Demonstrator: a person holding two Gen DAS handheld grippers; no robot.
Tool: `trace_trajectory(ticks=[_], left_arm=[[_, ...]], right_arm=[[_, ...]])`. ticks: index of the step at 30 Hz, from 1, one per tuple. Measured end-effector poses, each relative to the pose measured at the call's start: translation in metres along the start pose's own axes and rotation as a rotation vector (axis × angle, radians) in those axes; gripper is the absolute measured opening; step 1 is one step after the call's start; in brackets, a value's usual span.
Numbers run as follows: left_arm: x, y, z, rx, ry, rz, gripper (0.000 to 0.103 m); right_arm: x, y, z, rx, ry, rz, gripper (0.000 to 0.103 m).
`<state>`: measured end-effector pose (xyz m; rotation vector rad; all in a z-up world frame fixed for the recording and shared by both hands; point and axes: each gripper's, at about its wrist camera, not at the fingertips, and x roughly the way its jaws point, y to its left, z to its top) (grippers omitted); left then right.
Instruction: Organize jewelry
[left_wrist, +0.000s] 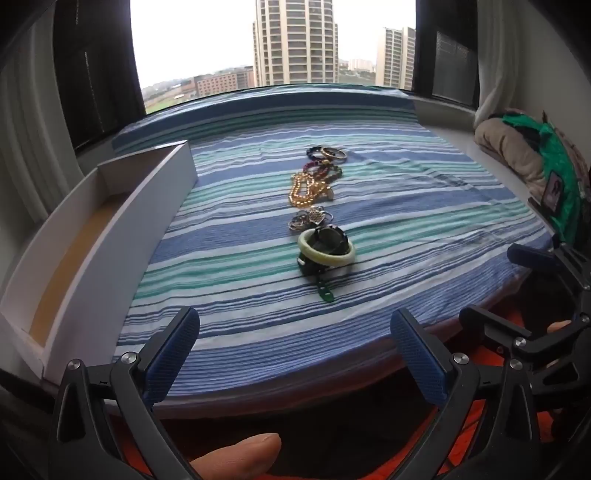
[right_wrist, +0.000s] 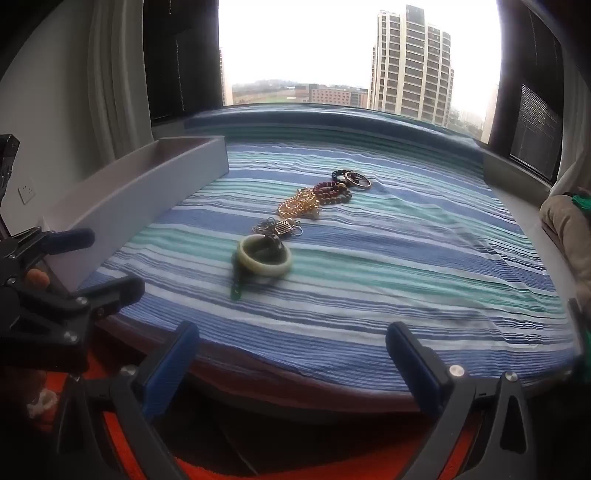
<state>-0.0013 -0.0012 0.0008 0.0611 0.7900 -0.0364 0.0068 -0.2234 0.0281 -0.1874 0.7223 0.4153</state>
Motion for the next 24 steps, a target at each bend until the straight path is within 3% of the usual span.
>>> trace_trajectory(ticks=[9, 10, 24], left_arm=[[0.011, -0.002, 0.0, 0.021, 0.018, -0.043, 0.103], [0.004, -0.001, 0.0, -0.005, 0.022, -0.012, 0.103], [0.009, 0.009, -0.001, -0.047, 0.058, 0.015, 0.103]], right_arm=[[-0.003, -0.004, 0.002, 0.001, 0.005, 0.006, 0.103], [-0.002, -0.002, 0.003, 0.0, 0.007, 0.001, 0.103], [-0.001, -0.003, 0.004, 0.002, 0.005, 0.005, 0.103]])
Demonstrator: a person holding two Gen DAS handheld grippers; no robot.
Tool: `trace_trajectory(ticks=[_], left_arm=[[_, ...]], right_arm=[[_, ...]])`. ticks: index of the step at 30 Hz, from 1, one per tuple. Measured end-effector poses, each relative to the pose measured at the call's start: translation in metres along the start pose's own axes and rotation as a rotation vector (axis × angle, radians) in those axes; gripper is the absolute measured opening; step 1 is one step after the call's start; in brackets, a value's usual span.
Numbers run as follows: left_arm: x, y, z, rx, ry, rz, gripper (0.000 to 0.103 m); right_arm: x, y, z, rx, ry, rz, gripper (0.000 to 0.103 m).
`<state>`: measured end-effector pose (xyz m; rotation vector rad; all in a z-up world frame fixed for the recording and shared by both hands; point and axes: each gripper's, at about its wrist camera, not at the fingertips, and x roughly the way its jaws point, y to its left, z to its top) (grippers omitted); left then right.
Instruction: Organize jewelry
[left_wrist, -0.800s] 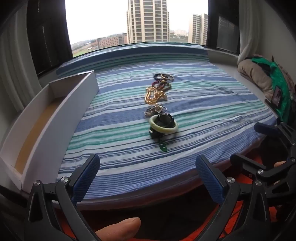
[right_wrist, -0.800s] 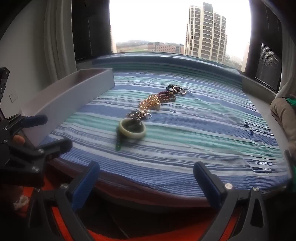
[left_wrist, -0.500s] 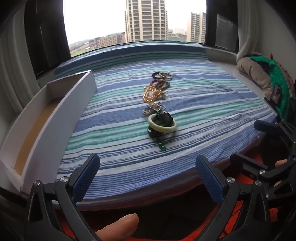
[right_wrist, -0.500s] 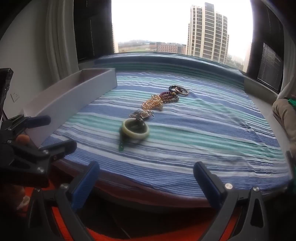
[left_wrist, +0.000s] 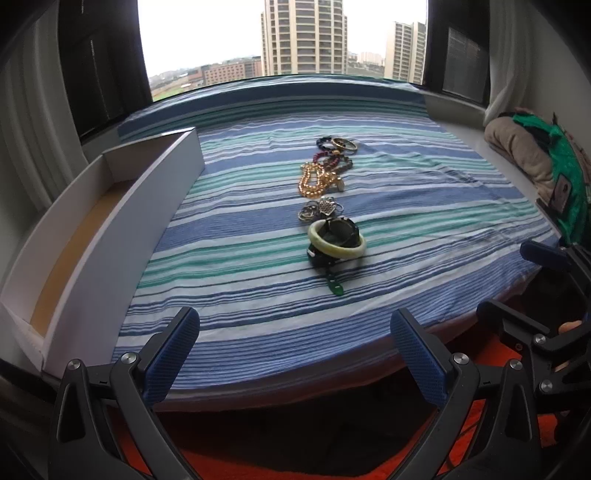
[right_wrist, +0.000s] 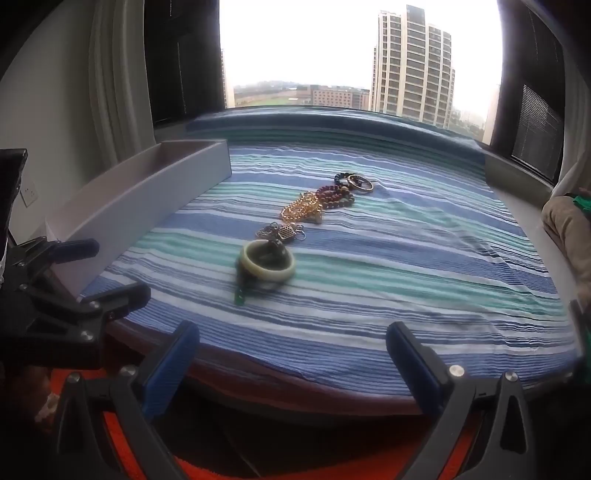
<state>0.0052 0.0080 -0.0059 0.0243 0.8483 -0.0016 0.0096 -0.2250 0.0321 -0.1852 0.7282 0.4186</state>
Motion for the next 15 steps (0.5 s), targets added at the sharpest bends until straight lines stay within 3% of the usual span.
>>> trace_trajectory(ticks=[15], left_arm=[[0.0033, -0.001, -0.002, -0.01, 0.013, -0.019, 0.103]], right_arm=[[0.0023, 0.0048, -0.0002, 0.002, 0.014, 0.001, 0.103]])
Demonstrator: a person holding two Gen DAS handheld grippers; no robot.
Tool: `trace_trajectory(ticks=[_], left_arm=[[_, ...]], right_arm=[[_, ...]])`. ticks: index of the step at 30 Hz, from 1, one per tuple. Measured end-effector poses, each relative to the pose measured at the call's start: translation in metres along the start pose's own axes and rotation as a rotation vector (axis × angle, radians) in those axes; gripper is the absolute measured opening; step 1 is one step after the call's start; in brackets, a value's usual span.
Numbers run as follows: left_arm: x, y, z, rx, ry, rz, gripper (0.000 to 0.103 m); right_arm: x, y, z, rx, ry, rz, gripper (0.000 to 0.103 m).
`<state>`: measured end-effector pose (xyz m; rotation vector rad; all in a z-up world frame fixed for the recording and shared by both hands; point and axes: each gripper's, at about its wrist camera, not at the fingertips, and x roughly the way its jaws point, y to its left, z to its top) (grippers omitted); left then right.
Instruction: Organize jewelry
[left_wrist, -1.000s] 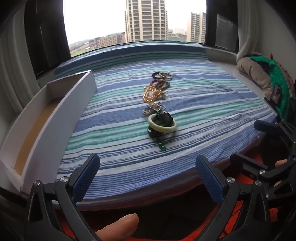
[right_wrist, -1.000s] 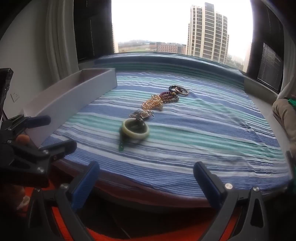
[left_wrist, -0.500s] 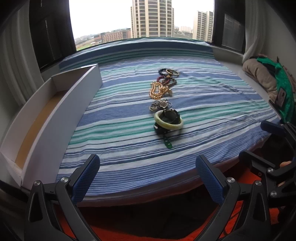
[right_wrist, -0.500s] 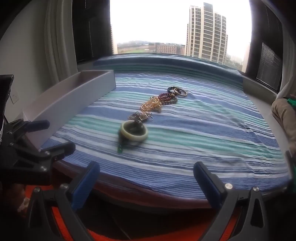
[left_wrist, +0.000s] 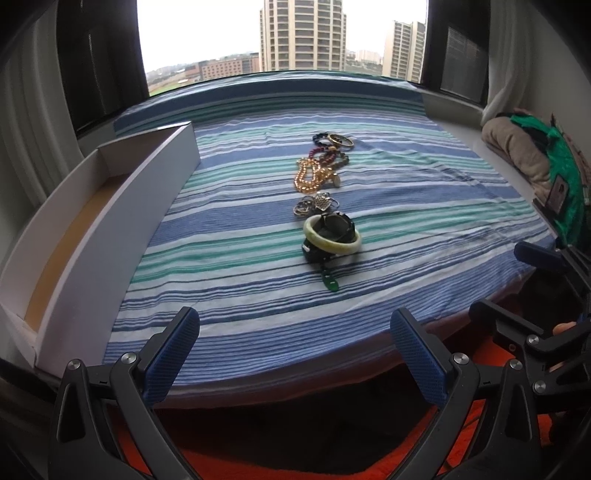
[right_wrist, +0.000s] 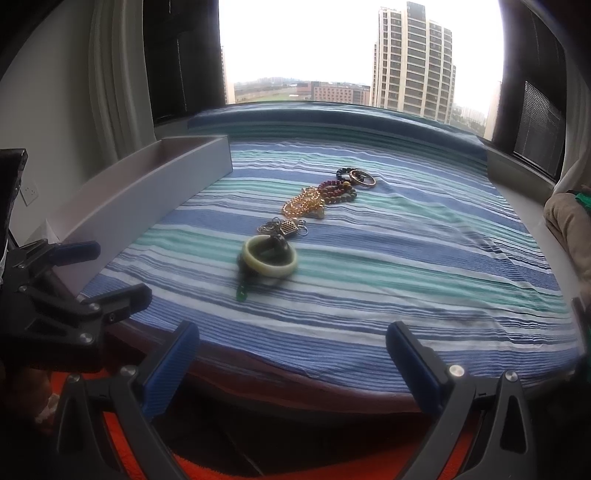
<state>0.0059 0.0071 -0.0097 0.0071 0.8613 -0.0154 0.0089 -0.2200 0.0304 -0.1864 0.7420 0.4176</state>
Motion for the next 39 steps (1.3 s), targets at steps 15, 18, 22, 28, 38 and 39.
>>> trace_trajectory(ticks=[15, 18, 22, 28, 38, 39], left_arm=[[0.0018, 0.0012, -0.0013, -0.013, 0.014, -0.015, 0.103], [0.0016, 0.0011, -0.0019, -0.013, 0.014, -0.017, 0.103], [0.0035, 0.0022, -0.0018, -0.017, 0.025, -0.021, 0.103], [0.0031, 0.0005, -0.0023, -0.015, 0.022, -0.018, 0.103], [0.0025, -0.0003, -0.0013, -0.014, 0.018, -0.019, 0.103], [0.0021, -0.0001, -0.0014, -0.015, 0.017, -0.019, 0.103]], right_arm=[[-0.0009, 0.0024, -0.0007, -0.003, 0.002, 0.002, 0.103], [-0.0005, 0.0029, -0.0007, -0.003, 0.003, 0.002, 0.103], [-0.001, 0.0033, -0.0013, -0.002, 0.006, 0.005, 0.103], [-0.0008, 0.004, -0.0011, -0.002, 0.007, 0.004, 0.103], [-0.0009, 0.0039, -0.0011, -0.002, 0.007, 0.004, 0.103], [-0.0009, 0.0038, -0.0011, -0.002, 0.007, 0.004, 0.103]])
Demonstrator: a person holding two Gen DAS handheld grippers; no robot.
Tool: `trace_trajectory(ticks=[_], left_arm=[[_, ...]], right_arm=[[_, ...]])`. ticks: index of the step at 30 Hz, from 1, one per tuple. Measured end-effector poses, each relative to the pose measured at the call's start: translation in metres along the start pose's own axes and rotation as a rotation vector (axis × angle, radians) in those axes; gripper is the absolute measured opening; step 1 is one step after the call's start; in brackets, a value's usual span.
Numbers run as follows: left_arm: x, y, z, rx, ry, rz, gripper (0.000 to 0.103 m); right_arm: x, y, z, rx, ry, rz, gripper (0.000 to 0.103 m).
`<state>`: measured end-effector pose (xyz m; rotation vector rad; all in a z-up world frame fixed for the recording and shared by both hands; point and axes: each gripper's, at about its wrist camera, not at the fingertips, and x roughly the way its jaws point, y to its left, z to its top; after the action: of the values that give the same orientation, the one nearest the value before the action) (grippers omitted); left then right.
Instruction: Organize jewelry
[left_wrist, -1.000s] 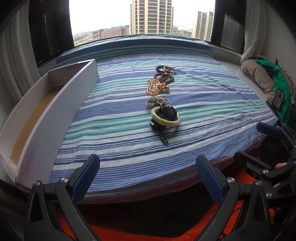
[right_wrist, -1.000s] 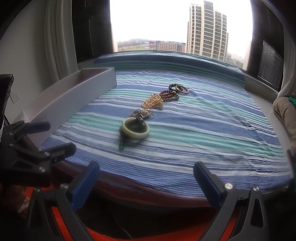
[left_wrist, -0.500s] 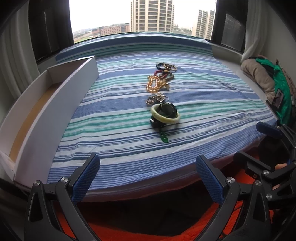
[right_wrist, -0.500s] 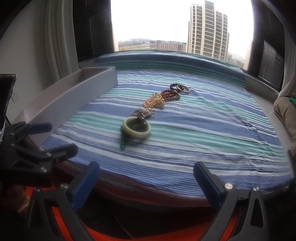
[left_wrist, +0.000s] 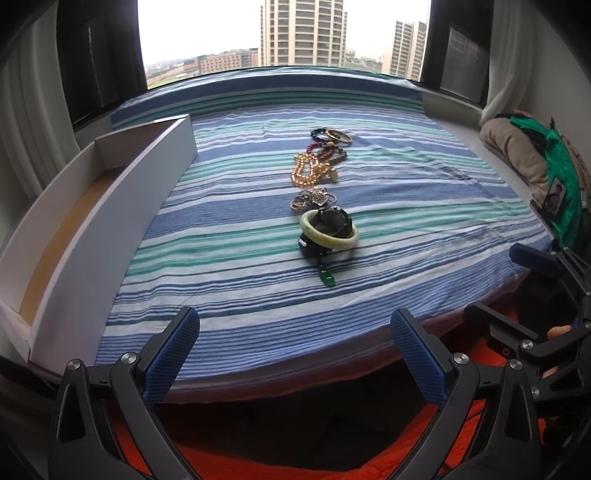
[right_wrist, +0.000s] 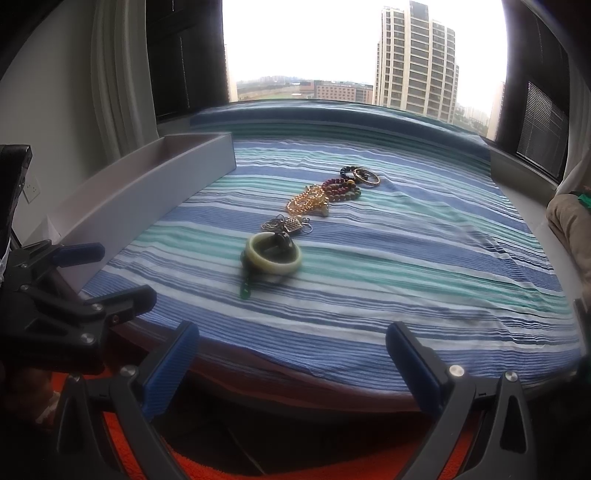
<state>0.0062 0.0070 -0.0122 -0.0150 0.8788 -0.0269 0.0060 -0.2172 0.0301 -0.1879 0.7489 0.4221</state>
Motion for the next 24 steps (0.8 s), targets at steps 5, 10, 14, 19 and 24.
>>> trace_trajectory(ticks=[5, 10, 14, 19, 24], left_arm=[[-0.0016, 0.0009, 0.0003, -0.002, -0.005, 0.001, 0.103], [-0.0015, 0.0023, 0.0003, -0.003, -0.003, 0.001, 0.103], [-0.0015, 0.0025, 0.0003, -0.003, -0.004, 0.001, 0.103], [-0.0014, 0.0025, 0.0002, -0.003, -0.002, 0.001, 0.103], [0.0001, 0.0036, 0.0005, -0.005, 0.002, 0.001, 0.103]], right_arm=[[0.0, -0.0001, 0.0, 0.0, 0.0, 0.001, 0.103], [0.0005, 0.0005, 0.0002, -0.001, 0.0, 0.001, 0.103], [0.0005, 0.0008, 0.0002, 0.0, 0.0, 0.001, 0.103], [-0.0002, 0.0008, 0.0, -0.001, 0.0, 0.001, 0.103], [-0.0001, 0.0012, -0.0002, -0.001, 0.002, 0.002, 0.103]])
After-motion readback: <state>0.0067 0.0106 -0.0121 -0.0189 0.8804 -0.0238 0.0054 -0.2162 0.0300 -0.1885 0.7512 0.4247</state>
